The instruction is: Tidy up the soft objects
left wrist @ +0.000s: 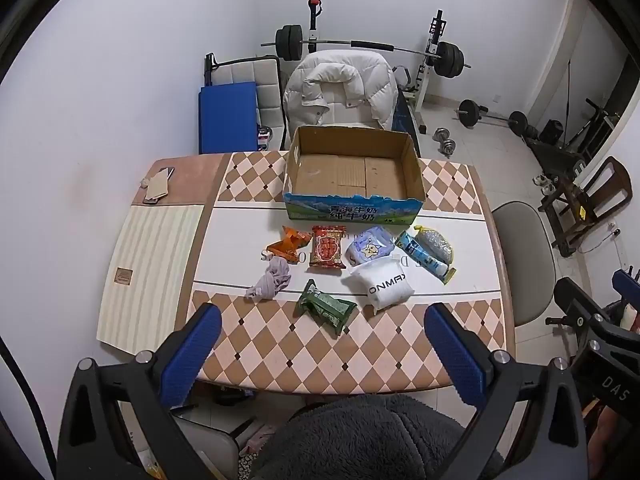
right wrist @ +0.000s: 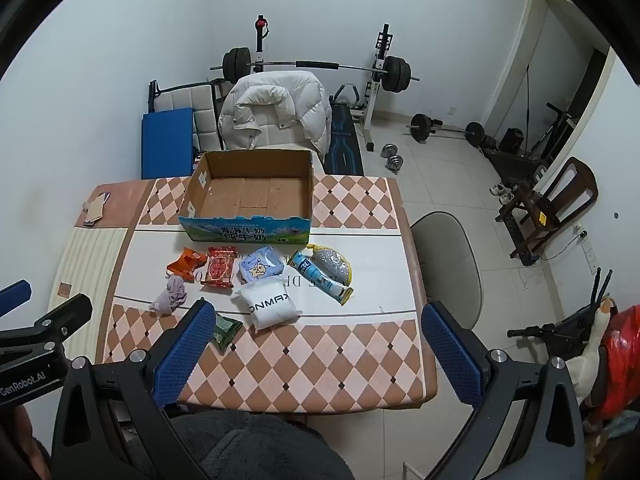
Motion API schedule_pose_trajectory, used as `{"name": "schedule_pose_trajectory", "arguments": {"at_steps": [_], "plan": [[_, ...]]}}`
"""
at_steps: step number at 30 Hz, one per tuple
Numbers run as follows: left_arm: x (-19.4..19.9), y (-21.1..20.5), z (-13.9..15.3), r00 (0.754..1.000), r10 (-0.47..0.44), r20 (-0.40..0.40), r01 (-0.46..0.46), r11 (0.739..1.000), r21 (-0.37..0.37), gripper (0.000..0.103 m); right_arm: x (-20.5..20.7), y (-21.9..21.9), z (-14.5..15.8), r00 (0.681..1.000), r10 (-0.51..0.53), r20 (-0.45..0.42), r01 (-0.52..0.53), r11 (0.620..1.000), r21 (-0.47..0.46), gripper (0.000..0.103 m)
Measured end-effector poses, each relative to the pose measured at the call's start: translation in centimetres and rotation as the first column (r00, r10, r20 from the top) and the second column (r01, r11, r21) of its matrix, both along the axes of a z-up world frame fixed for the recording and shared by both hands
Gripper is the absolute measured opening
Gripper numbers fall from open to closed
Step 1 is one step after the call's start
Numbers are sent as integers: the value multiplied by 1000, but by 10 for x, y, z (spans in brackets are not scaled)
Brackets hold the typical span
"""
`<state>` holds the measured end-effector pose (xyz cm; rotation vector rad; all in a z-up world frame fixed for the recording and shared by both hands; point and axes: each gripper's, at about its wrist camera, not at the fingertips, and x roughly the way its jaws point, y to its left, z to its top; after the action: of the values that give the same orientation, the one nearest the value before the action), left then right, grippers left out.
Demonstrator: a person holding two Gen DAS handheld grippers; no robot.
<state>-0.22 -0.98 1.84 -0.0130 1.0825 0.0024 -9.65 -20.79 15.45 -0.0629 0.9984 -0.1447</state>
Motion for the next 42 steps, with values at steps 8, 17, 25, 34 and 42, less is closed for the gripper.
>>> {"name": "schedule_pose_trajectory", "arguments": {"at_steps": [8, 17, 25, 34, 42], "plan": [[0, 0, 0, 1000, 3, 0, -3, 1000, -2, 103, 0, -1, 0, 1000, 1, 11, -1, 1000, 6, 103], [3, -3, 7, 1000, 2, 6, -2, 1000, -1, 103, 0, -1, 1, 1000, 1, 11, -1, 1000, 7, 103], [5, -4, 10, 1000, 4, 10, -4, 1000, 1, 103, 0, -2, 1, 1000, 0, 12, 0, 1000, 10, 103], [7, -4, 13, 1000, 4, 11, -4, 1000, 1, 103, -1, -3, 2, 1000, 0, 11, 0, 1000, 12, 103], [9, -3, 8, 1000, 15, 11, -15, 1000, 6, 103, -1, -3, -1, 1000, -4, 13, 4, 1000, 18, 103]]}}
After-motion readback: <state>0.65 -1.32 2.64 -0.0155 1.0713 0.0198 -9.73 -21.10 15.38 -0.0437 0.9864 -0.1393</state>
